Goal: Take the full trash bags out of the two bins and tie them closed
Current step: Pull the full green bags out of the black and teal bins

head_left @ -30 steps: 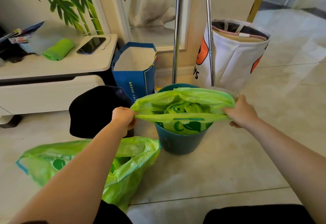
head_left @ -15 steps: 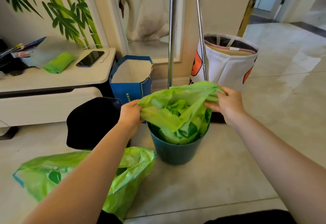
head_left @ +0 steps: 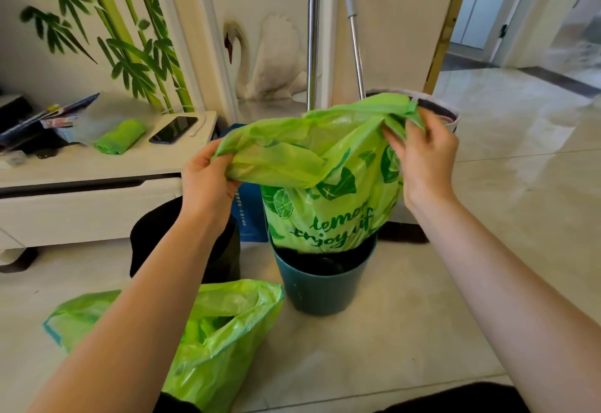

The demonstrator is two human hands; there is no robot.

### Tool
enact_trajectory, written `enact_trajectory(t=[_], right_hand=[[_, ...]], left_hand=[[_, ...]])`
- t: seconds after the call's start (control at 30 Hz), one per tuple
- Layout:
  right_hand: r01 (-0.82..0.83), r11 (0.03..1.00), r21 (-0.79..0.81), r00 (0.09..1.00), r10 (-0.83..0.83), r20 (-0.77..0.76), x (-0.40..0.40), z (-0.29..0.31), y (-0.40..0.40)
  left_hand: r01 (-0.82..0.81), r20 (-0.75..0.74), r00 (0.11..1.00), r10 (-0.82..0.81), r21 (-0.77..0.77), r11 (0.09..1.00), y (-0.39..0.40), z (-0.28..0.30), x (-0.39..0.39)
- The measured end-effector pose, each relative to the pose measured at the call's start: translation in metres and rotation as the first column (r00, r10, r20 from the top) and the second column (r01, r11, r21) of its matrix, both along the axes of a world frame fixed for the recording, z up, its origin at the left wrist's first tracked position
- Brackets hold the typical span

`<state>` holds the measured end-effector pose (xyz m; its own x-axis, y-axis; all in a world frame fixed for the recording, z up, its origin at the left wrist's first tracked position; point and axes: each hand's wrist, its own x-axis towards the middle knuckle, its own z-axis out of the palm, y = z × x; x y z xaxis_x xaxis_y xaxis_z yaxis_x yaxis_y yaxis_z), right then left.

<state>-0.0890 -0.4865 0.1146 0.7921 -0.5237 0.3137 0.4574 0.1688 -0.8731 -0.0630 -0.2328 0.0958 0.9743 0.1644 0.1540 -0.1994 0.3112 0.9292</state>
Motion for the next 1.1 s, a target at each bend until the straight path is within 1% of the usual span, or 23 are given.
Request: enact_trajectory(t=[0.17,0.33,0.43,0.53,0.7,0.83,0.93,1.03,1.1], right_hand=[[0.037,0.997,-0.065,0.987,-0.026,0.157,-0.026,0.035,0.013],[0.018,1.000,-0.003,0.969,-0.017,0.247,-0.054,0.061,0.027],[0.020,0.999,-0.039,0.970,-0.010,0.244,-0.067,0.068,0.034],[0.066,0.992,-0.109,0.977,-0.042,0.210,-0.078,0.069,0.037],[0.071,0.990,-0.119,0.985,-0.050,0.165,-0.098,0.065,0.040],[0.077,0.975,-0.207,0.995,-0.062,0.075,-0.108,0.056,0.035],[0.046,0.969,-0.241,0.999,-0.052,-0.016,-0.112,0.045,0.027],[-0.023,0.925,-0.379,0.979,-0.055,-0.194,-0.110,0.031,0.021],[-0.125,0.870,-0.477,0.924,-0.072,-0.375,-0.107,0.019,0.015]], left_hand=[[0.070,0.125,0.990,-0.066,-0.028,0.997,0.007,0.036,-0.029],[0.078,0.196,0.979,-0.064,-0.064,0.995,0.018,0.066,-0.055],[0.082,0.209,0.976,-0.068,-0.062,0.995,0.027,0.074,-0.069],[0.095,0.190,0.978,-0.084,-0.046,0.994,0.036,0.074,-0.082],[0.190,0.147,0.972,-0.184,-0.029,0.981,0.048,0.064,-0.098],[0.274,0.025,0.961,-0.275,0.027,0.961,0.055,0.047,-0.101],[0.319,-0.095,0.945,-0.313,0.060,0.946,0.054,0.037,-0.101],[0.332,-0.235,0.927,-0.292,0.153,0.931,0.049,0.021,-0.100],[0.332,-0.326,0.912,-0.249,0.229,0.915,0.046,0.006,-0.098]])
